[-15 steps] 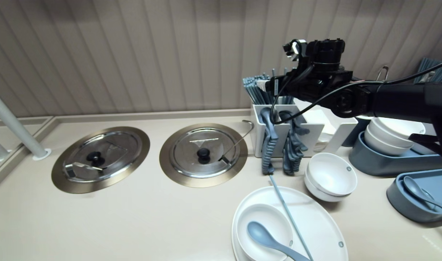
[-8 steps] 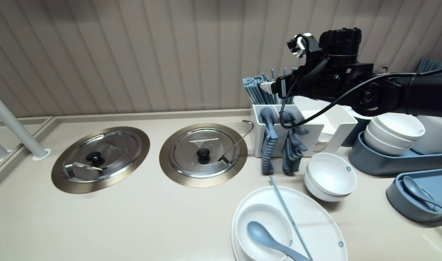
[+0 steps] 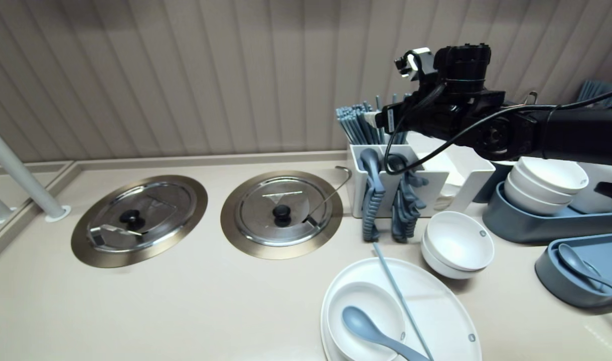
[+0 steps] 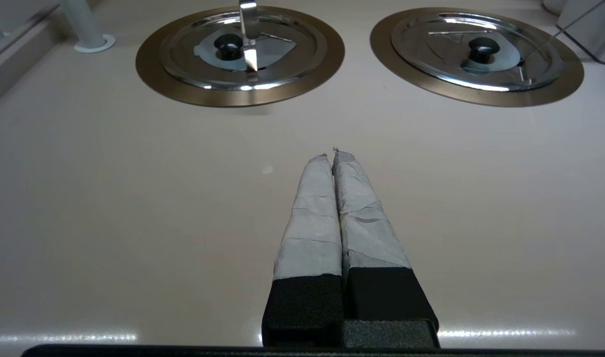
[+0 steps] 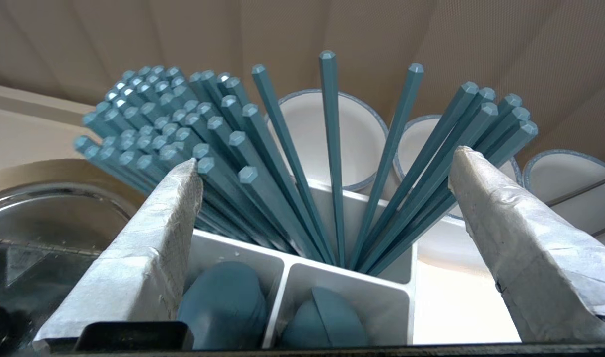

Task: Pick the chopsticks and place it on the plate

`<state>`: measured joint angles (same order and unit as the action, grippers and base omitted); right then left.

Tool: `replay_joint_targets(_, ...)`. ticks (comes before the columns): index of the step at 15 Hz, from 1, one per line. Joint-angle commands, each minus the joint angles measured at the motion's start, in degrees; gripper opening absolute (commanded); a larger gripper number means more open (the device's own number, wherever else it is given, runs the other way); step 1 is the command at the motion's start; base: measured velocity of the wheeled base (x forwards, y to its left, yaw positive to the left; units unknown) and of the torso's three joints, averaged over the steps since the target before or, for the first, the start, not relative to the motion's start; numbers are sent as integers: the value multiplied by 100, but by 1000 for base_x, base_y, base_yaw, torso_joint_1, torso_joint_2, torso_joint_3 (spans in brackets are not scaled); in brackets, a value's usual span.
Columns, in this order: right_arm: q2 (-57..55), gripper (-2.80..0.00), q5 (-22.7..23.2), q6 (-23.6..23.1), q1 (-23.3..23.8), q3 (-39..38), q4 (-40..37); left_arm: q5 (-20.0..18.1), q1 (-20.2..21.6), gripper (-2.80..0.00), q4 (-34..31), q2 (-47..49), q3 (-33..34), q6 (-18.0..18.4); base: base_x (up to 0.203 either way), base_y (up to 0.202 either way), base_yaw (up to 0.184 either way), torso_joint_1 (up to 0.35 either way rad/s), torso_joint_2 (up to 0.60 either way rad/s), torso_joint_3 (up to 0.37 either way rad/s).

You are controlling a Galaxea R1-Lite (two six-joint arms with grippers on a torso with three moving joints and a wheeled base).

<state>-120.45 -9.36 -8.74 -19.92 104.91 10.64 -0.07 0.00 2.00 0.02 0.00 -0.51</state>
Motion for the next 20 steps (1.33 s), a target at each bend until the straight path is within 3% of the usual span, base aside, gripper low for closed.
replay_joint_targets(1, -275, 0, -48, -5, -3, 144, 33, -1, 0, -280, 2, -2, 44, -2, 0, 0, 0, 0, 0, 0)
replay_joint_targets(13, -142, 0, -18, 13, 18, 50, 34, -1, 0, -280, 2, -2, 44, -2, 0, 0, 0, 0, 0, 0)
replay_joint_targets(14, -145, -280, -11, 21, -3, 47, 34, -1, 0, -280, 2, -2, 44, -2, 0, 0, 0, 0, 0, 0)
replay_joint_targets(20, -171, -280, -5, 30, -64, 47, 34, -1, 0, -280, 2, -2, 44, -2, 0, 0, 0, 0, 0, 0)
